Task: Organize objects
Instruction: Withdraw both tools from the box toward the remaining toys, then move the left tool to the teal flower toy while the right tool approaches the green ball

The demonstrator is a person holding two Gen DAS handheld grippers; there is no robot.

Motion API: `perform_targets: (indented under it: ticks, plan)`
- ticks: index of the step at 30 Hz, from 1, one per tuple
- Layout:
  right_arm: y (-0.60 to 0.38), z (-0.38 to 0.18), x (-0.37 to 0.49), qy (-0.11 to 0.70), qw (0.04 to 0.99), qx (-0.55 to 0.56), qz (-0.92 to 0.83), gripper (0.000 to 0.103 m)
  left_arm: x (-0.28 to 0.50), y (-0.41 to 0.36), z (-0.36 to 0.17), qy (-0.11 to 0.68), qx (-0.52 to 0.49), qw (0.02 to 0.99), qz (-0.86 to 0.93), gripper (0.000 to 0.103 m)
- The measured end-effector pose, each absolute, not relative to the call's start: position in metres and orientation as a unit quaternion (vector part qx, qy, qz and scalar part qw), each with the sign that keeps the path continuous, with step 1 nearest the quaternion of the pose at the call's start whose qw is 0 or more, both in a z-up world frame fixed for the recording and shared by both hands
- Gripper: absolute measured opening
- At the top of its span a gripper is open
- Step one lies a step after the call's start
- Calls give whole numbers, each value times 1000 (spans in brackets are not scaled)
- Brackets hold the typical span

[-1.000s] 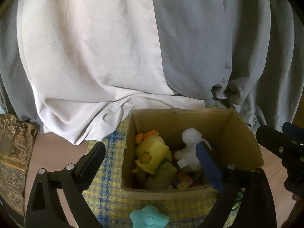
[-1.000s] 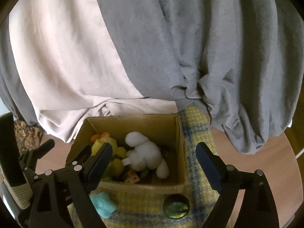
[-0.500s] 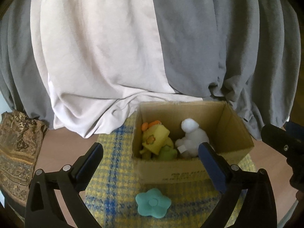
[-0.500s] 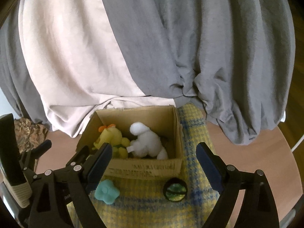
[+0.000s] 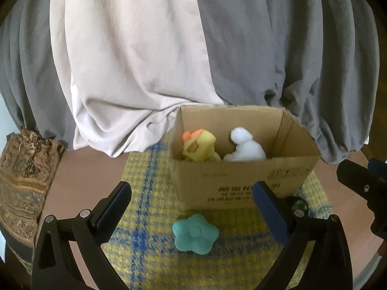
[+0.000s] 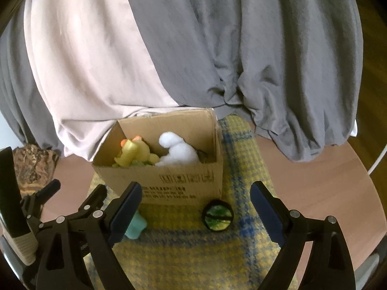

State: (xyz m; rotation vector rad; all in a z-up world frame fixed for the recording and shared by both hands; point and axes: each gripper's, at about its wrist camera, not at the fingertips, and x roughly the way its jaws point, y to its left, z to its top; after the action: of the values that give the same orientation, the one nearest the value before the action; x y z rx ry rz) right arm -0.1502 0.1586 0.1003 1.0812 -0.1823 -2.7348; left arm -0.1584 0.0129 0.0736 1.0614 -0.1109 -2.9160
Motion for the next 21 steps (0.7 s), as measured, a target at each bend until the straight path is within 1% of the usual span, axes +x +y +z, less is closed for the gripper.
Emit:
perform_targets:
  ticks: [12,17,21]
  plan:
    - [155,64,-143,-52,80,385,-918,91,-148,8,35,-45,352,35,-934,102]
    - [149,48,-142,-38,66,389,-918,91,-146,3,10,-39,370,35,-928,102]
    - [149,30,-145,-35,58,399,-915,93,-146,2,-9,-40,382,35,-922,102]
